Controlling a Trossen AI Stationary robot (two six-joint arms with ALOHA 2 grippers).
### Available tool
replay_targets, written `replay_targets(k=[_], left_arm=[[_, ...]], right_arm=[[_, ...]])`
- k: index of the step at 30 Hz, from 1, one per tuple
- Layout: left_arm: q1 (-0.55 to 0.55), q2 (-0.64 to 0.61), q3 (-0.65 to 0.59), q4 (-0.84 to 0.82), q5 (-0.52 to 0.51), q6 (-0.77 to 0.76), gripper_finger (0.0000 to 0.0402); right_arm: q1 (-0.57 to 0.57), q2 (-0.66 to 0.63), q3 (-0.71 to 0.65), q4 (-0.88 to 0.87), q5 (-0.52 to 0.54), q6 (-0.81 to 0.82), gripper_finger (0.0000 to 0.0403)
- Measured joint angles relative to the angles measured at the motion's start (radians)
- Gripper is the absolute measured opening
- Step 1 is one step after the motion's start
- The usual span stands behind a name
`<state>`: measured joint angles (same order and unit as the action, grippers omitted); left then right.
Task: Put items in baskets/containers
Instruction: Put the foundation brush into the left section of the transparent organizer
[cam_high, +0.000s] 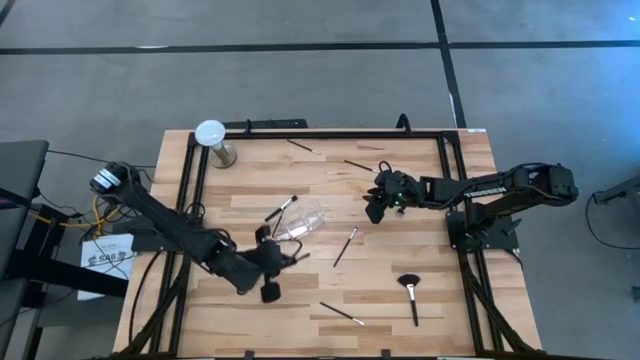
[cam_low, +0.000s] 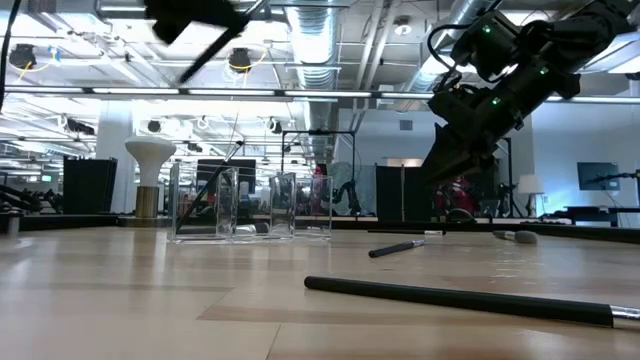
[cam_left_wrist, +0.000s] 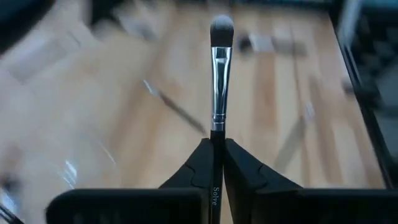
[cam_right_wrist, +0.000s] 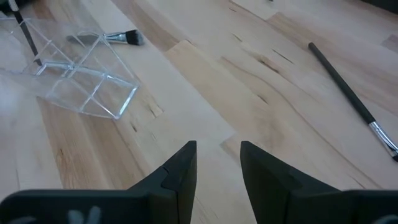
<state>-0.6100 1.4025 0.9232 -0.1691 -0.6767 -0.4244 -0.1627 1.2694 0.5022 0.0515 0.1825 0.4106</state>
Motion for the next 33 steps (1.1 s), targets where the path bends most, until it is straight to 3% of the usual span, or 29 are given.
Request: replay_targets(k=[5,15,27,33], left_arm=[[0.030,-0.021,-0.063,0.257,-0.183,0.159,0.0022],[0.201,-0.021,-0.245,0.606,-0.191,0.229,0.0022],[0.378,-0.021,-0.388,0.686,-0.190,0.102,0.0022],[0.396,-0.021,-0.416,0.687,-0.096,0.059,0.0023]], right_arm=[[0.023,0.000,0.000,0.003,0.000,0.000,0.0116],[0.048,0.000,0.000,0.003,0.000,0.000,0.0116],[0.066,0.000,0.000,0.003,0.001,0.000,0.0116],[0.063,0.000,0.000,0.003,0.001,0.000,0.0116]])
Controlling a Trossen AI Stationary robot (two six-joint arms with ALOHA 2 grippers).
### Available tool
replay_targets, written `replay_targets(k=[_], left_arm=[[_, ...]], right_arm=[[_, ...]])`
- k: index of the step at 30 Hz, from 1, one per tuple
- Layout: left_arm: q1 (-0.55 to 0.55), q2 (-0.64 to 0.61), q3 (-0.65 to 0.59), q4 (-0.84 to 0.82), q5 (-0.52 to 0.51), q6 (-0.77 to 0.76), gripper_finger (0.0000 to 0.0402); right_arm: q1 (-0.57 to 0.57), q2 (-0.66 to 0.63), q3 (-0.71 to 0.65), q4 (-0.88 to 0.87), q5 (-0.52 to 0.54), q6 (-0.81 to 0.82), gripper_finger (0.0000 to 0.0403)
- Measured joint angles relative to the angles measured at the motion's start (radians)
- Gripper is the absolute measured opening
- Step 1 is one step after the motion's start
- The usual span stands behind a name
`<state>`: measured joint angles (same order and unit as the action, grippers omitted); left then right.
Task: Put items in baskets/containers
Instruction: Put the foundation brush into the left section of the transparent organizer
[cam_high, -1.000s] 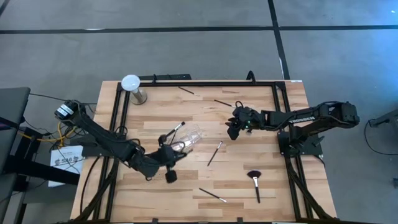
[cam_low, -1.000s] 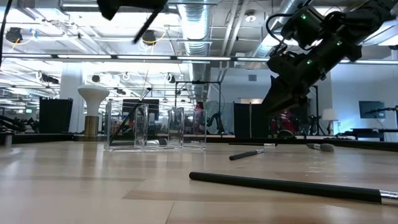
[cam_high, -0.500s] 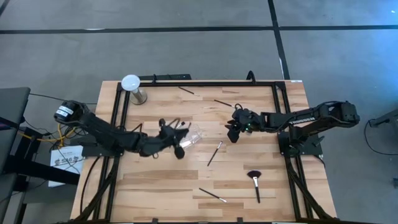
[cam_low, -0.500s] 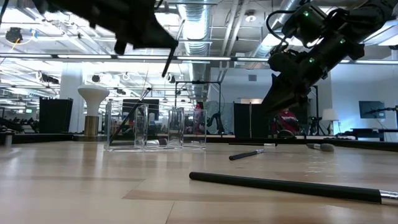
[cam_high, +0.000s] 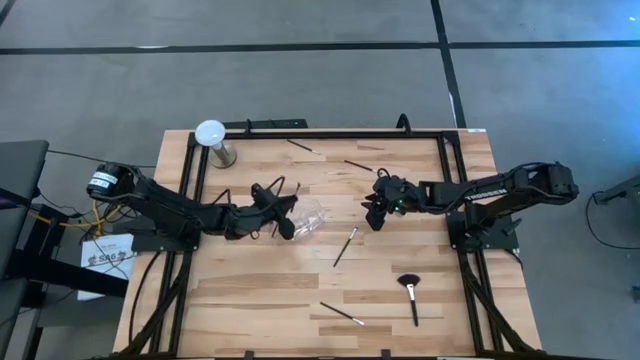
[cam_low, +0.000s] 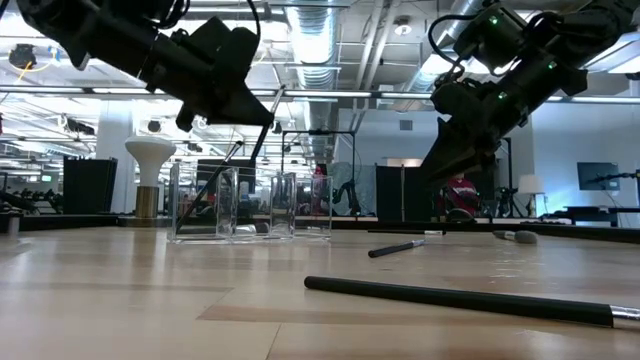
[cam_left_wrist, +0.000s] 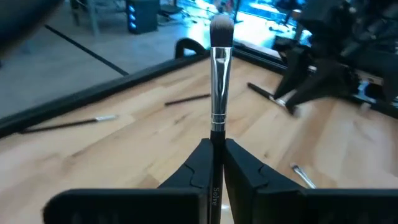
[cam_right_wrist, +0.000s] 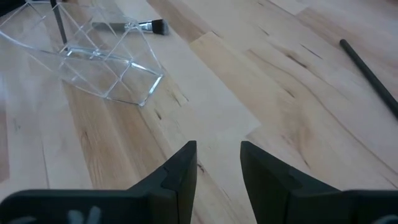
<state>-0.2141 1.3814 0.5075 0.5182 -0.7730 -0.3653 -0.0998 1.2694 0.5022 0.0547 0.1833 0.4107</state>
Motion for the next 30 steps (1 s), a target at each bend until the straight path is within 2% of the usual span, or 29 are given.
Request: replay_targets(k=[14,18,25,30], left_arm=[[0.000,0.000,-0.038,-0.001,0.012,-0.040,0.0024],[-0.015,-0.004,-0.038,0.022,0.025,-0.010,0.0024],[-0.105,-0.086,-0.038,0.047,0.024,0.020,0.0023],[-0.192,-0.121,-0.038,0.019,-0.055,0.025,0.0021]], right_arm=[[0.001,0.000,0.000,0.006,0.000,0.000,0.0116],[0.001,0.000,0.000,0.006,0.000,0.000,0.0116],[0.001,0.000,0.000,0.003,0.000,0.000,0.0116],[0.001,0.000,0.000,0.003,0.000,0.000,0.0116]])
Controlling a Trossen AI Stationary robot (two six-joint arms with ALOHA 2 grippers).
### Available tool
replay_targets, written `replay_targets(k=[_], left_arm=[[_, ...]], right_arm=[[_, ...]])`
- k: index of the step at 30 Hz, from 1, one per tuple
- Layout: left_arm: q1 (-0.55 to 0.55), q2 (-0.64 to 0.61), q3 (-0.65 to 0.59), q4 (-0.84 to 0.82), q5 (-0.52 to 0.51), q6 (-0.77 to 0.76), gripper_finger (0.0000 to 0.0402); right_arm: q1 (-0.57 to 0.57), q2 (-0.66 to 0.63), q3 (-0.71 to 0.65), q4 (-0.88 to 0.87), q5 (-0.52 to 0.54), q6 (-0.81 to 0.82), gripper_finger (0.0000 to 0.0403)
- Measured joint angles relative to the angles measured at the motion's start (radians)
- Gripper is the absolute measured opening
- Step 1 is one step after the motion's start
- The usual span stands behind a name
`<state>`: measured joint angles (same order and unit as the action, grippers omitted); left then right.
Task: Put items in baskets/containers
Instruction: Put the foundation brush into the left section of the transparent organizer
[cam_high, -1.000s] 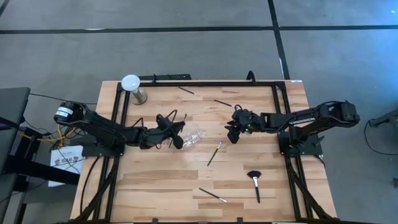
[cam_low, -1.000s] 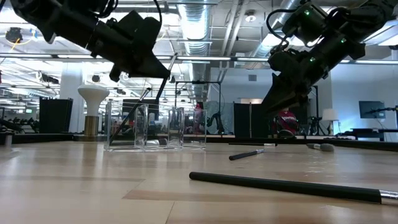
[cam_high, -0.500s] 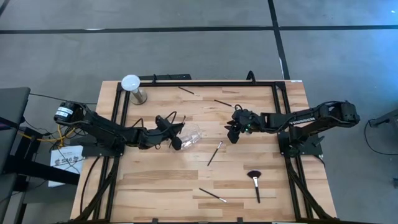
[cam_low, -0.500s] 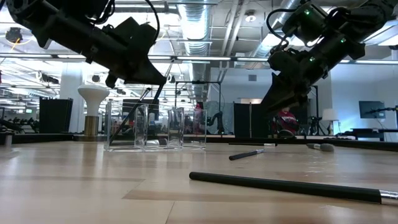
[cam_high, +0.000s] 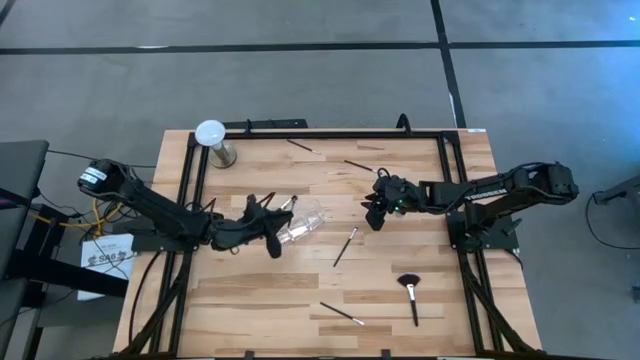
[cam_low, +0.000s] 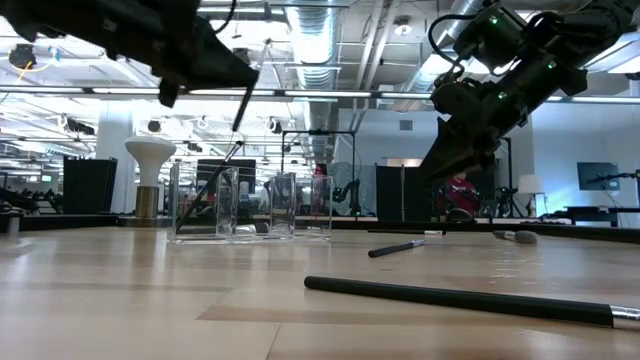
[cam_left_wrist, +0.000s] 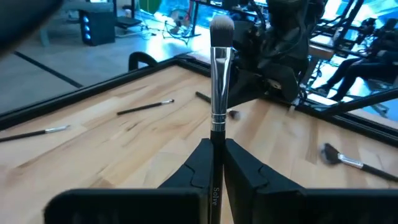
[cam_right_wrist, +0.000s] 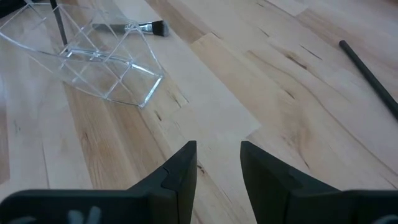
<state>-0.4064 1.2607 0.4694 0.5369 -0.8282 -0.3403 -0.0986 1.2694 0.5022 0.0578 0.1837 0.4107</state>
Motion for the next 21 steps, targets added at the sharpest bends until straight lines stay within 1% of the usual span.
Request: replay_targets(k=[2,4,7,10,14,17,21], left_arm=[[-0.026,0.000,0.000,-0.045,-0.040,-0.010,0.0021],[-0.039,0.002,0.000,-0.115,-0.071,-0.057,0.0021],[-0.038,0.004,0.000,-0.243,-0.084,-0.172,0.0020],[-0.028,0.004,0.000,-0.322,-0.084,-0.237,0.0020],[-0.009,0.005,0.000,-0.337,-0.080,-0.245,0.0020],[-0.003,0.005,0.000,-0.338,-0.052,-0.262,0.0021],[-0.005,0.005,-0.026,-0.338,0.004,-0.301,0.0033]], right_arm=[[0.000,0.000,0.000,0.000,0.000,0.000,0.0116],[0.000,0.000,0.000,0.000,0.000,0.000,0.0116],[0.000,0.000,0.000,0.000,0.000,0.009,0.0116],[0.001,0.000,0.000,0.000,0.000,0.019,0.0116],[0.015,0.000,0.000,0.000,0.000,0.026,0.0116],[0.025,0.000,0.000,0.000,0.000,0.026,0.0116],[0.026,0.000,0.000,0.000,0.000,0.026,0.0116]])
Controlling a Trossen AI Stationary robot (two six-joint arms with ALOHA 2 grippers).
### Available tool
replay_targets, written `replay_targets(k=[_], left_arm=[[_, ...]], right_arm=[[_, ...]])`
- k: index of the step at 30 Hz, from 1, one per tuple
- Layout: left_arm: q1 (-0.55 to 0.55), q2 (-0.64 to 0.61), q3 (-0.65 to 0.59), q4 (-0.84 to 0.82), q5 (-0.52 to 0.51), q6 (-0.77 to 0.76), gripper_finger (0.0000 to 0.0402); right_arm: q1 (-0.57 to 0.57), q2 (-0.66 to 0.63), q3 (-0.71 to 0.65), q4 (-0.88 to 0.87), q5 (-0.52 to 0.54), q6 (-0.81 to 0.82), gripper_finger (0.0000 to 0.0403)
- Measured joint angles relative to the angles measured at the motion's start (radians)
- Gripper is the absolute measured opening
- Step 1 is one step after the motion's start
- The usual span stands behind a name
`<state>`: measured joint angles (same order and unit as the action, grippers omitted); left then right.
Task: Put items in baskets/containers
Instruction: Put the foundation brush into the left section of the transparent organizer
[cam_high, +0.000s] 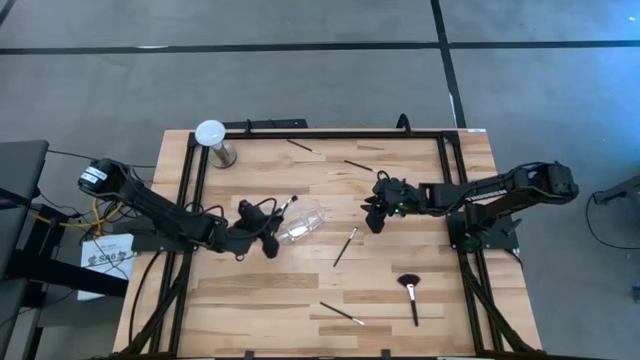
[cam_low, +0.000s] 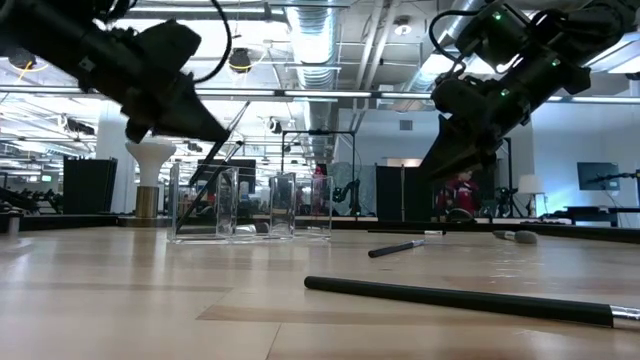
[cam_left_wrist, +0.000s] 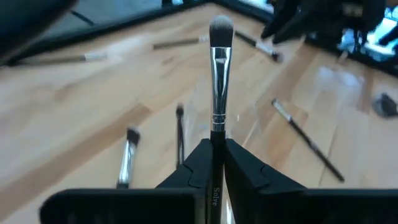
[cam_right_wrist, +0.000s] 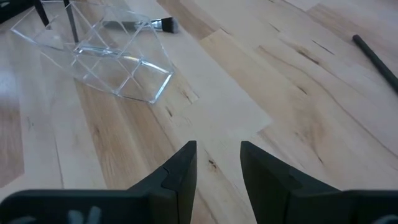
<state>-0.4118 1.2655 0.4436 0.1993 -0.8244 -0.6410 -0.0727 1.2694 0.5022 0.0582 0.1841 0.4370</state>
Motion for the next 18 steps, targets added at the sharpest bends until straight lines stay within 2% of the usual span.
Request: replay_targets(k=[8,18], left_arm=[[-0.002,0.000,-0.090,0.005,0.009,-0.146,0.0041],[-0.001,-0.001,-0.099,0.030,0.040,-0.150,0.0085]], right_arm=[[0.000,0.000,0.000,0.000,0.000,0.000,0.0116],[-0.001,0.000,0.000,0.002,0.000,0.000,0.0116]])
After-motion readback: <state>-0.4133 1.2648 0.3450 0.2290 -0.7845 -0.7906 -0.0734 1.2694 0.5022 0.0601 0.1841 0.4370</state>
